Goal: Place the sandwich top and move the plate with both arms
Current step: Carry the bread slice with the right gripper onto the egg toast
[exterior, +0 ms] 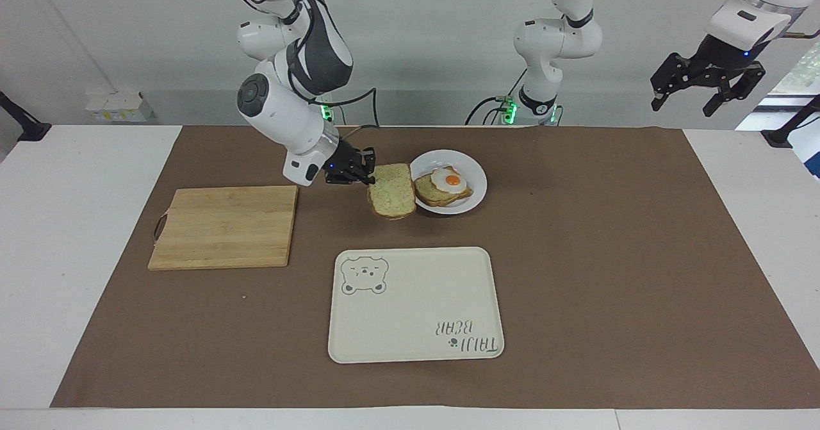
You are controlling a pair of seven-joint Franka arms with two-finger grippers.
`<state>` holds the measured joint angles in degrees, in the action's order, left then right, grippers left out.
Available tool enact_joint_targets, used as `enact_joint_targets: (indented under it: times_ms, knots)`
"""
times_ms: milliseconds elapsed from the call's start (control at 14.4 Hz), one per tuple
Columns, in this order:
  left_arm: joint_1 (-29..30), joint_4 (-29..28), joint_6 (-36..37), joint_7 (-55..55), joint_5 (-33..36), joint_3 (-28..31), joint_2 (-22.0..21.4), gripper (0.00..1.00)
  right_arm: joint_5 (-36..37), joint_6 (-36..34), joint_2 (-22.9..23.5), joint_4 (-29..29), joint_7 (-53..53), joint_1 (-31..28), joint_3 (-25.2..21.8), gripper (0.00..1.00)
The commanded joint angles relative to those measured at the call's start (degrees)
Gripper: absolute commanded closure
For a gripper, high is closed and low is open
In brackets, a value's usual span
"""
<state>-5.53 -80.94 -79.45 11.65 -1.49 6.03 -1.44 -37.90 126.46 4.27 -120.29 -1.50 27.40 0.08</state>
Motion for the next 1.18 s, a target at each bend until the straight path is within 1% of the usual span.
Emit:
enact_joint_targets:
  times_ms: [0,69,208,416,486,625,694,763,833,972,1110]
  knots:
    - [0.0,-1.15,0.26,-0.58,-0.71,0.03,-1.19,0.0,-3.32,4.23,-2.43,-5.03,1.14,2.48,-0.08,1.0]
    - [-0.09,-2.11,-0.09,-0.14,-0.62,-0.05,-1.72,0.0,-3.58,4.67,-3.04,-6.26,1.24,3.53,-0.08,1.0]
    - [-0.09,-2.56,-0.27,-0.05,-0.71,-0.06,-1.99,0.0,-5.42,9.13,-4.01,-9.94,1.85,7.3,-0.08,1.0]
    - [-0.18,-2.65,-0.18,-0.05,-0.71,-0.06,-1.99,0.0,-9.2,15.81,-3.05,-13.12,1.76,11.53,-0.08,1.0]
    - [-0.18,-2.65,-0.1,-0.05,-0.71,-0.14,-2.07,0.0,-9.47,16.96,-2.52,-13.56,1.68,11.97,-0.08,1.0]
    - [-0.09,-2.82,-0.18,0.04,-0.8,-0.14,-2.25,0.0,-9.65,17.06,-2.08,-13.48,1.67,11.72,-0.17,1.0]
    - [-0.09,-3.17,-0.27,0.04,-1.15,-0.23,-2.34,0.0,-9.65,16.89,-1.9,-13.13,1.24,11.45,-0.17,0.86]
    - [0.17,-3.26,-0.27,0.04,-2.11,-0.23,-2.34,0.0,-9.65,16.89,-1.73,-12.6,1.41,11.28,-0.26,0.14]
    - [0.43,-3.44,-0.27,0.04,-3.16,-0.14,-2.42,0.0,-9.65,16.8,-1.99,-11.81,1.59,10.84,-0.43,0.0]
    - [0.44,-4.57,-0.62,0.04,-4.48,-0.06,-3.13,0.0,-9.56,15.66,-3.3,-10.75,1.41,8.13,-0.52,0.0]
    - [0.52,-7.55,-2.72,0.04,-6.06,-0.14,-4.79,0.0,-8.69,13.38,-4.45,-9.0,1.59,6.98,-1.13,0.0]
